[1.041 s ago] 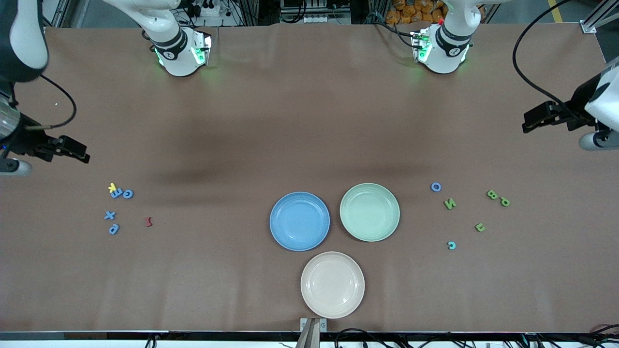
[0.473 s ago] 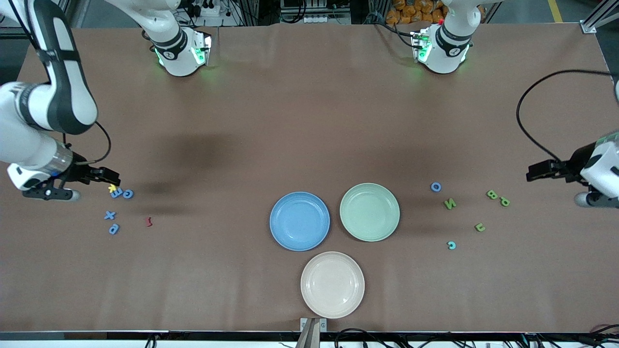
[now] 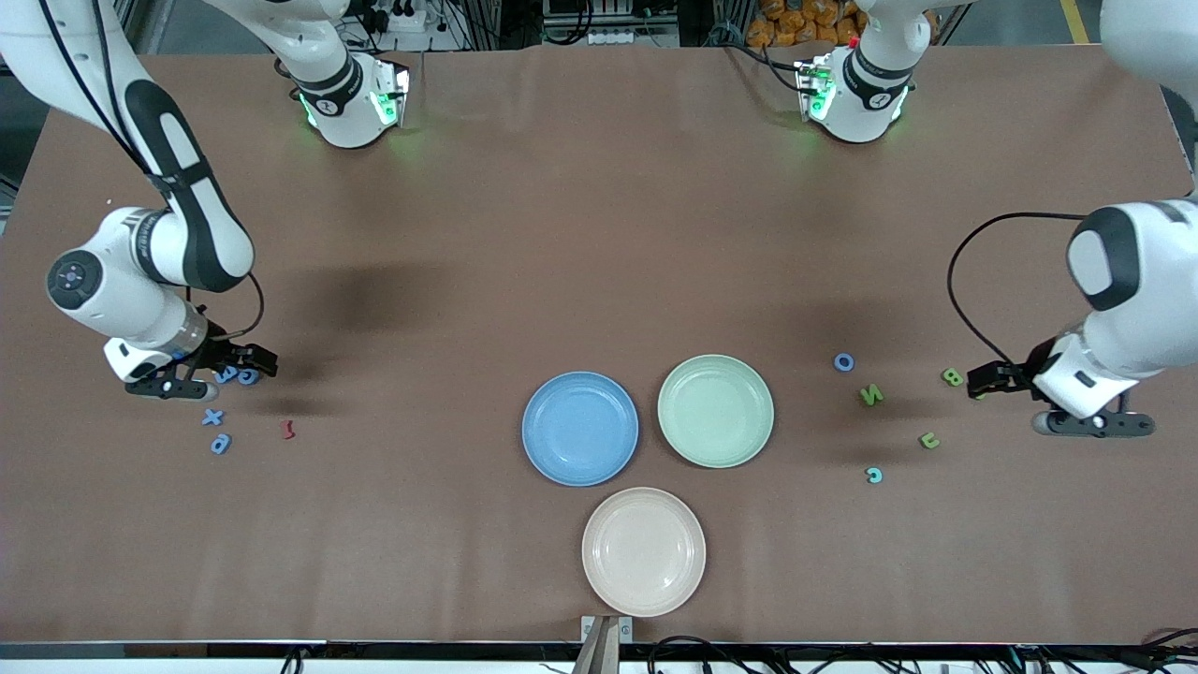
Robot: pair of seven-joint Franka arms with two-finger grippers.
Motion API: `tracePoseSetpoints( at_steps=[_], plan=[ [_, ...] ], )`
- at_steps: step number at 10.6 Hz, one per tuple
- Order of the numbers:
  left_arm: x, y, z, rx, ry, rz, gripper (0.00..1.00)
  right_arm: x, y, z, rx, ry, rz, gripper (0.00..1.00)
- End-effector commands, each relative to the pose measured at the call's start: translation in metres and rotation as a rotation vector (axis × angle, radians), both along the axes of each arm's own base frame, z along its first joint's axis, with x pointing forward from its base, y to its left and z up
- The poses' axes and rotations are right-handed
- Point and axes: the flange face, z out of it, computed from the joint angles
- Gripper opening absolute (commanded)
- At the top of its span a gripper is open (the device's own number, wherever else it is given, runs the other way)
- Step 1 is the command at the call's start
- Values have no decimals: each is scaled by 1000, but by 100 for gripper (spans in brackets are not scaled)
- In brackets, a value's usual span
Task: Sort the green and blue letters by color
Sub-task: 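Reach the right gripper to blue letters while the left gripper reaches green ones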
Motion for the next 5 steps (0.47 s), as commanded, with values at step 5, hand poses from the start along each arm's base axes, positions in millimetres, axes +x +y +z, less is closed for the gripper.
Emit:
tracePoseSetpoints(
  at_steps=[5],
  plan=[
    [-25,48,-89,23,-44,12,100,-6,-11,-59,-5,-6,9,100]
  ],
)
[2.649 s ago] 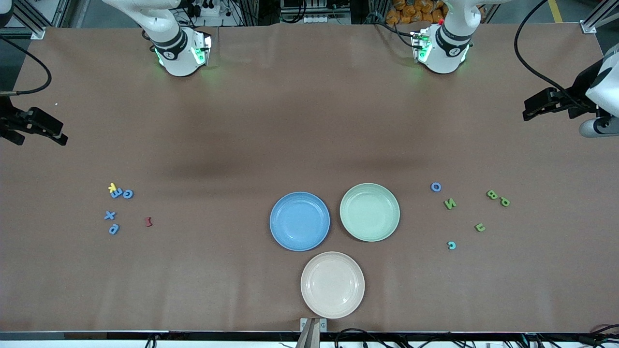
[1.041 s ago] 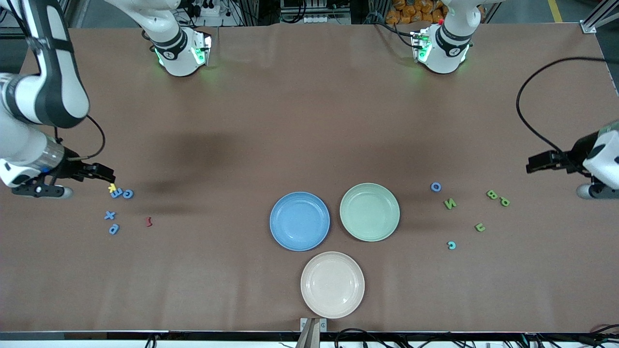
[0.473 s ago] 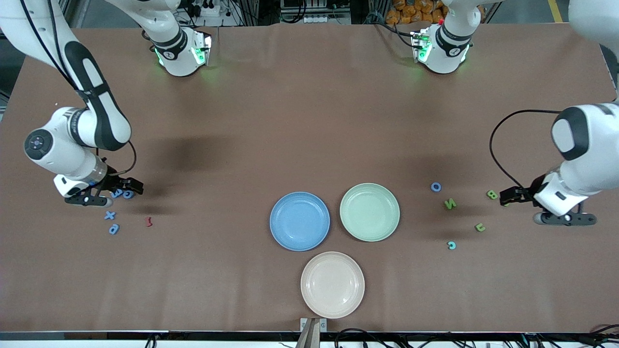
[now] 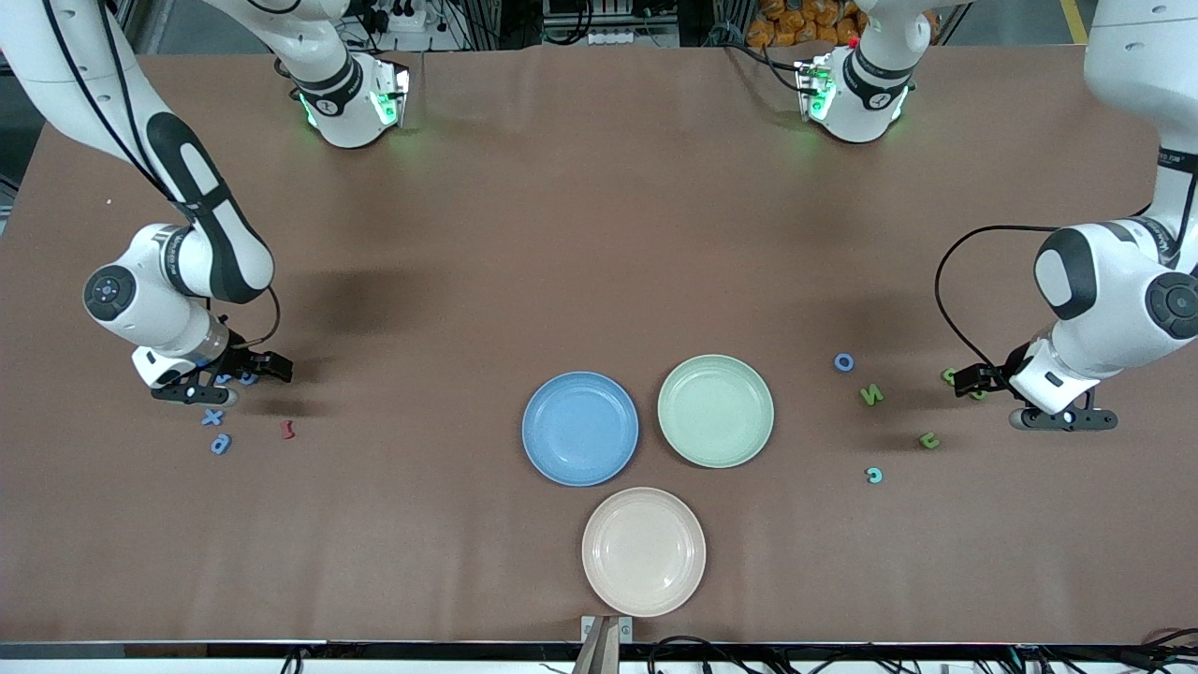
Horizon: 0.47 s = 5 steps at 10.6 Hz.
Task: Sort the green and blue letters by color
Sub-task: 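Grasp green n with the left gripper while the right gripper grasps c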
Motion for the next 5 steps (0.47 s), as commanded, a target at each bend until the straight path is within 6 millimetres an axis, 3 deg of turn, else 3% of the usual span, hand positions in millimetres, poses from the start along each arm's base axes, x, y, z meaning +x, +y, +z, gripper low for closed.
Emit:
tracePoseSetpoints(
  at_steps=[1,2,5],
  plan=[
    [-5,16,-17,8,-34,14,100,-6,-26,-16,-6,-1,24,100],
    [-5,8,-18,-1,-33,22,100,-9,-38,-16,-7,-1,47,100],
    [4,-76,-28,-18,-20,120,100,-11,-48,-17,-7,-1,55,100]
  ],
)
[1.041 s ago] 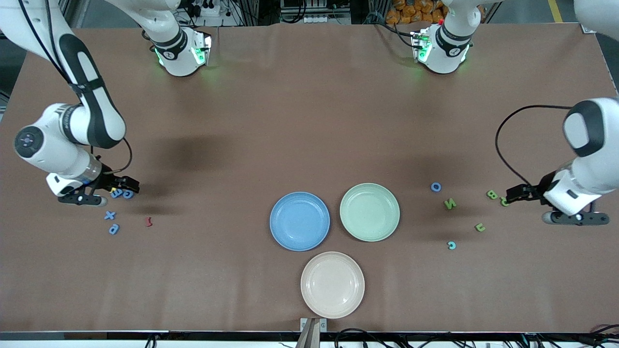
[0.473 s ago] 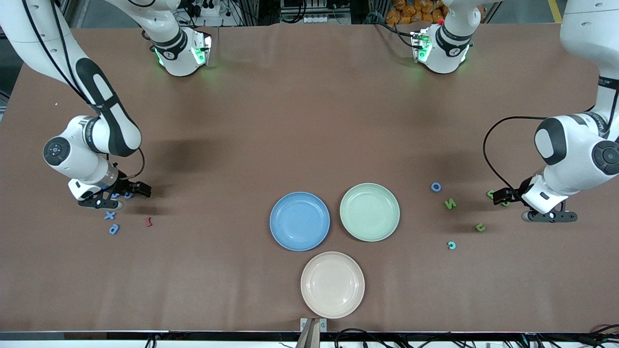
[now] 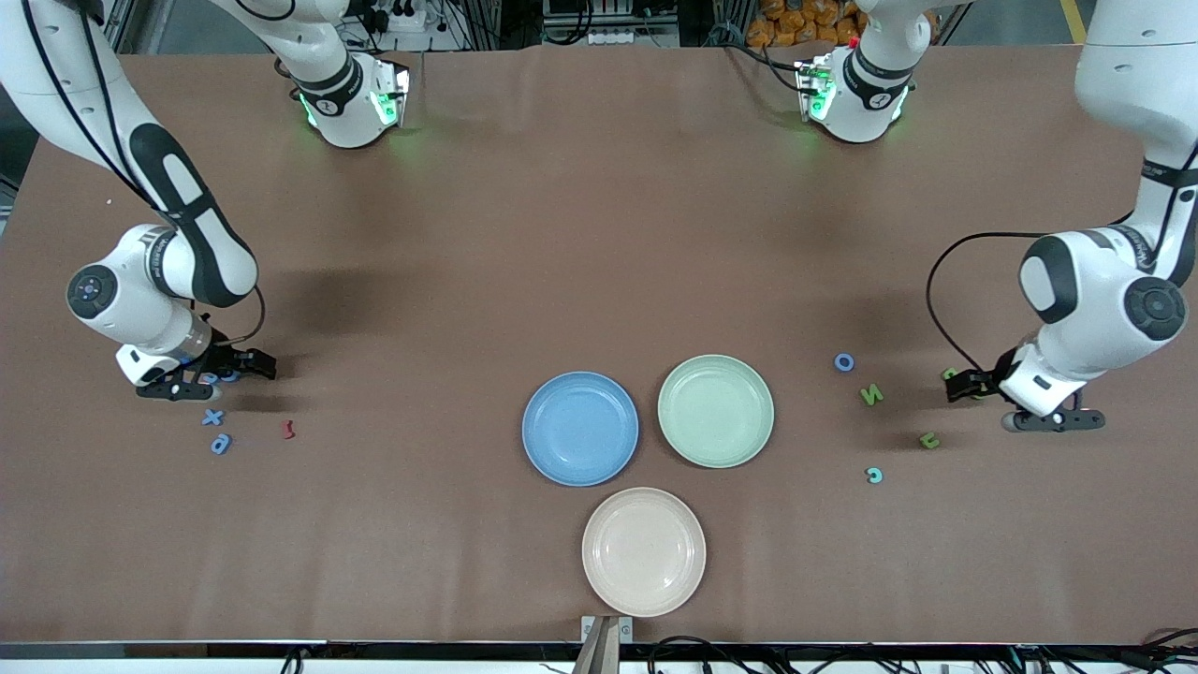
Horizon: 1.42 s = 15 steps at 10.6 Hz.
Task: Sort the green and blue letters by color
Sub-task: 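Grasp green n with the left gripper while the right gripper grasps c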
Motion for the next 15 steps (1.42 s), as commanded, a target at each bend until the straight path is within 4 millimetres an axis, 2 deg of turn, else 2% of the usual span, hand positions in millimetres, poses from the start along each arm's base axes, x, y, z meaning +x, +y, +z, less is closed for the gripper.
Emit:
tracePoseSetpoints(
  at_steps=[1,4,5,6,7,10,11,15],
  plan=[
    [6,-83,-13,-16,5,90,100,1,-2,-2,0,-4,19,100],
    [14,-138,-21,-29,3,167,100,8,12,-6,11,-13,12,100],
    [16,-152,-28,-30,8,191,100,11,27,-5,11,-17,-3,100],
    [14,-156,-34,-28,17,200,100,14,39,-1,12,-22,-24,100],
    [12,-155,-39,-26,26,204,100,17,43,5,10,-32,-25,100],
    [4,-144,-47,-23,49,267,100,28,37,34,1,-74,-26,100],
    [1,-143,-48,-23,55,304,100,28,33,35,0,-71,-27,100],
    [-8,-133,-52,-21,73,420,100,24,10,16,2,-46,-61,100]
  ],
)
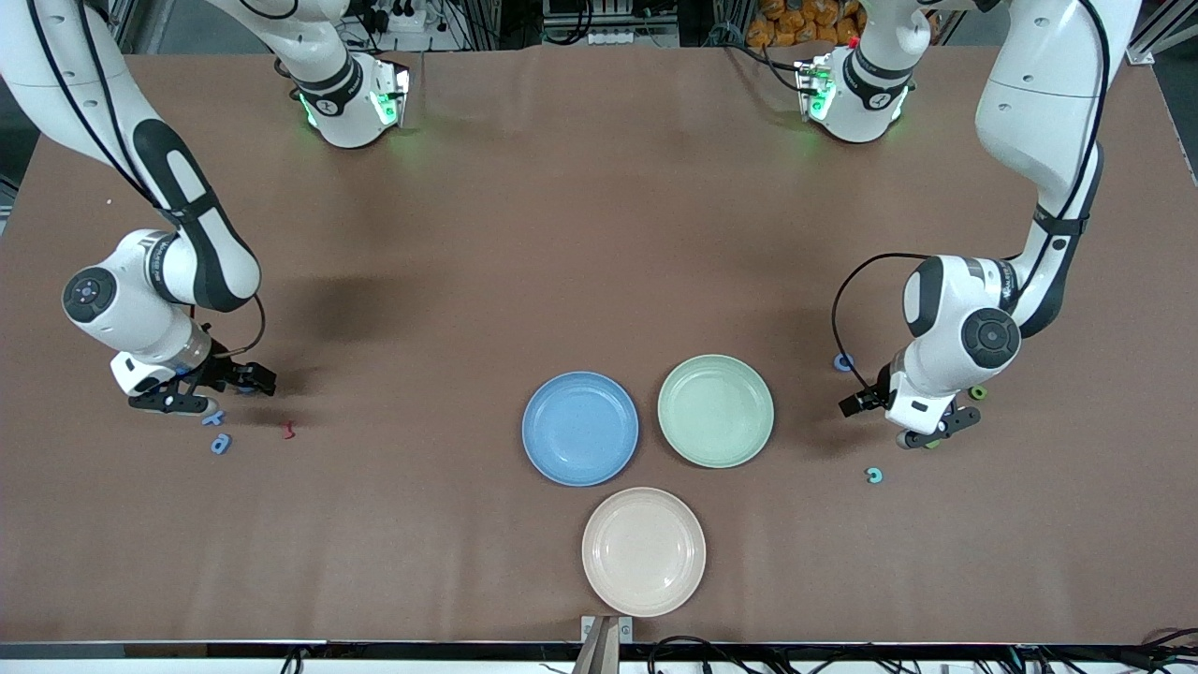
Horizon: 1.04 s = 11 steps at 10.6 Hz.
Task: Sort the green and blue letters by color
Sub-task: 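Grasp green n with the left gripper while the right gripper grasps c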
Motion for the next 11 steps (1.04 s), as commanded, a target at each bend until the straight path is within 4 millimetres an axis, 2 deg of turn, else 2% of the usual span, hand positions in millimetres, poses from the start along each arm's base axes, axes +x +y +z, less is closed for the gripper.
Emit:
tracePoseSetpoints(
  at_steps=[1,6,7,8,9,10,11],
  plan=[
    [-11,8,-1,1,15,95,100,-4,-15,-12,8,20,-27,100],
    [-27,9,-11,-3,-6,158,100,-6,-16,-18,10,32,-27,100],
    [-27,8,-10,-5,-10,187,78,-6,-16,-18,10,32,-29,100],
    [-27,8,-8,-5,-13,190,29,-6,-15,-21,12,37,-28,98],
    [-26,8,-7,-5,-15,186,5,-7,-15,-24,13,41,-26,80],
    [-25,9,-7,-3,-17,176,0,-7,-14,-24,13,41,-25,42],
    [-26,8,-8,3,-17,162,0,-7,-14,-24,12,41,-12,12]
  ],
)
